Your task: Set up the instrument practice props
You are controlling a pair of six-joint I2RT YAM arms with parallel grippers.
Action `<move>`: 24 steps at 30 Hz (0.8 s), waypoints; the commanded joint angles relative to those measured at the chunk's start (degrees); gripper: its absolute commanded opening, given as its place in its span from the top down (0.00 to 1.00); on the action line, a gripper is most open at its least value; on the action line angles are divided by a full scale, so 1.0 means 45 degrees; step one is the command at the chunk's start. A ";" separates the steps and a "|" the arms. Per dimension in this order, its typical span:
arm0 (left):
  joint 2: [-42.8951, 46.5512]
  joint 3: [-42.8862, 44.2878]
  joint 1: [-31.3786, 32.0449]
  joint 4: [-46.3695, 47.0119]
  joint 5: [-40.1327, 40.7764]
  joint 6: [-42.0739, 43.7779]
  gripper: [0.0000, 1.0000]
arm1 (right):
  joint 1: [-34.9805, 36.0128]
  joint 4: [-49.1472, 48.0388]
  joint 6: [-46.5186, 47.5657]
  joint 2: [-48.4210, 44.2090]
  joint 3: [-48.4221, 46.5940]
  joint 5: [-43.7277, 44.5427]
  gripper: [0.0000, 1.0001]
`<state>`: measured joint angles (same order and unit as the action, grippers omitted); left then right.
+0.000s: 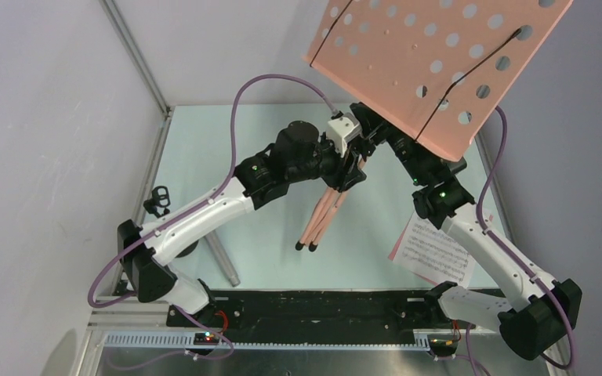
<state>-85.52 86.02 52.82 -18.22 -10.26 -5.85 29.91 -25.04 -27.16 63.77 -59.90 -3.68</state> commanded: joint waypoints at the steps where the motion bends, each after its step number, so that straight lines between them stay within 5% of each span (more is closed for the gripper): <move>1: 0.1602 0.0536 0.0196 0.3351 -0.0145 0.1099 0.94 | 0.0223 -0.0471 0.1370 -0.0528 -0.0134 -0.0027 1.00; 13: 0.1660 -0.0682 0.0183 0.3326 0.0826 0.0939 0.27 | 0.0524 -0.0511 0.3514 -0.1046 -0.0443 0.0314 1.00; 18: 0.2068 -0.1490 0.0158 0.3340 0.0668 0.0720 0.15 | 0.0595 -0.0469 0.3487 -0.1304 -0.0604 0.0471 1.00; 24: 0.2369 -0.2293 0.0158 0.3576 0.0560 0.0334 0.13 | 0.0699 -0.0722 0.3334 -0.1404 -0.0605 0.0991 1.00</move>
<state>-75.37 77.76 53.60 -4.67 -7.68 -3.27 32.56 -10.48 -9.93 61.73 -58.39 -1.74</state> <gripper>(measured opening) 0.866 0.337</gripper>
